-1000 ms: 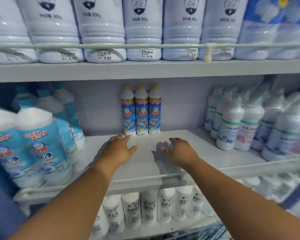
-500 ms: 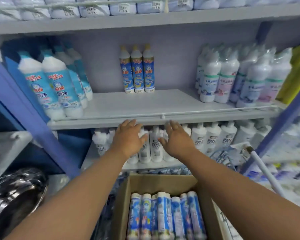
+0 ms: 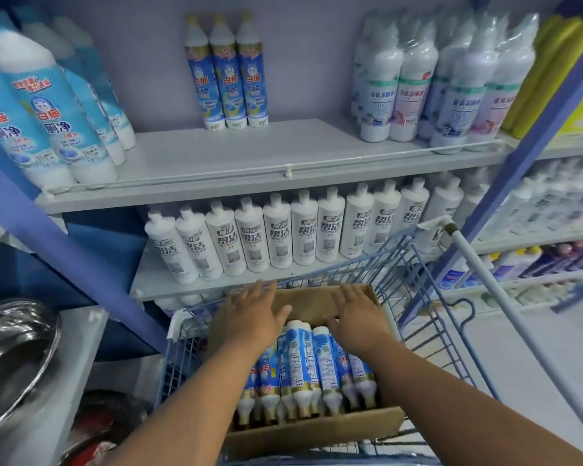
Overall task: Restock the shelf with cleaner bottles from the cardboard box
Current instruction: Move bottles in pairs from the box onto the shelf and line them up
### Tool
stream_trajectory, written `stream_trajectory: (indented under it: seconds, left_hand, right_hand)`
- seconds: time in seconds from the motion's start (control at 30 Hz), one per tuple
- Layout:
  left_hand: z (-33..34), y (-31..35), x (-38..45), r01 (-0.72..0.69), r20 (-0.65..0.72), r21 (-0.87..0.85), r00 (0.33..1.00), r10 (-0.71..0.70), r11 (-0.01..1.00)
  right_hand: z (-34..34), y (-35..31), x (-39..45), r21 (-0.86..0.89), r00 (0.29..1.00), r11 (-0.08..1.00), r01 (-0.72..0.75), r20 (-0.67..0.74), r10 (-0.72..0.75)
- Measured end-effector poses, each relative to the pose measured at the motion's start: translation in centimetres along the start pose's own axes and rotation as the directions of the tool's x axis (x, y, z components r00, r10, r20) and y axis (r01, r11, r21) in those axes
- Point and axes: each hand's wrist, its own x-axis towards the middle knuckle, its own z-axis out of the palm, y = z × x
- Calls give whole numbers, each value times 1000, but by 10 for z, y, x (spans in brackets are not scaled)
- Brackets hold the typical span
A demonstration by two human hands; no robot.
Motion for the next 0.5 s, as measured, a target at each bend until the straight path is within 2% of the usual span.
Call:
stream_trajectory:
  seconds: [0.23, 0.5]
  left_hand:
    - [71, -21, 20, 19, 152, -27, 988, -14, 999]
    - [129, -28, 33, 26, 235, 27, 972, -32, 999]
  right_hand:
    - [50, 33, 8, 19, 962, 967, -256, 108, 252]
    - [103, 51, 19, 31, 926, 942, -335, 195, 323]
